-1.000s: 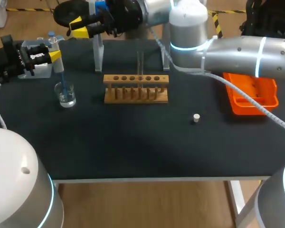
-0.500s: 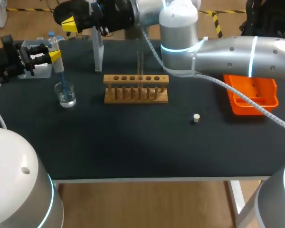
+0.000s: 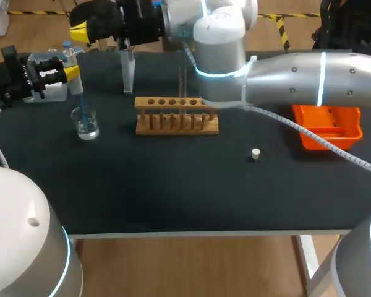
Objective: Invert the test tube, pick up the pipette, mount the tip to pipette, aspirate from beaker and dispense into the tube, eject the tip, return the pipette, and cap with the stopper.
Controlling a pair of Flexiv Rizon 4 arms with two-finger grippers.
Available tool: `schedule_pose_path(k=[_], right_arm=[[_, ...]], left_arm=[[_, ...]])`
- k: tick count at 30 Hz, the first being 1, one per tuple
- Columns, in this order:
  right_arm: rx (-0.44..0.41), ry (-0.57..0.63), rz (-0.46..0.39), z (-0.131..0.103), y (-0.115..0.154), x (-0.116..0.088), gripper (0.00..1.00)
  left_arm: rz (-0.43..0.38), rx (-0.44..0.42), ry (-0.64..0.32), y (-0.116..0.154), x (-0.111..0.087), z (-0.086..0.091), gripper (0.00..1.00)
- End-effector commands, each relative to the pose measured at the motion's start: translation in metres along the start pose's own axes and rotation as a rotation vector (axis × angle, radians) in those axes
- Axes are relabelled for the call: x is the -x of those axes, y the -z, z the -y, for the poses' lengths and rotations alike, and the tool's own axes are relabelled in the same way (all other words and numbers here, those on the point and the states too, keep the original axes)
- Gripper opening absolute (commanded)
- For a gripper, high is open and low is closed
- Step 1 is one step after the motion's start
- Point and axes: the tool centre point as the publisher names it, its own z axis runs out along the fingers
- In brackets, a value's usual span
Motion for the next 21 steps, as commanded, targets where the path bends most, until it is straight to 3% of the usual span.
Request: schedule_pose_path(k=[1,21], right_arm=[[-0.001,0.007,0.022,0.001,-0.012,0.002,0.00],[-0.022,0.010,0.066,0.013,-0.031,0.022,0.00]], left_arm=[[-0.002,-0.003,-0.001,0.001,0.000,-0.001,0.00],[-0.002,-0.003,-0.001,0.001,0.000,-0.001,0.00]])
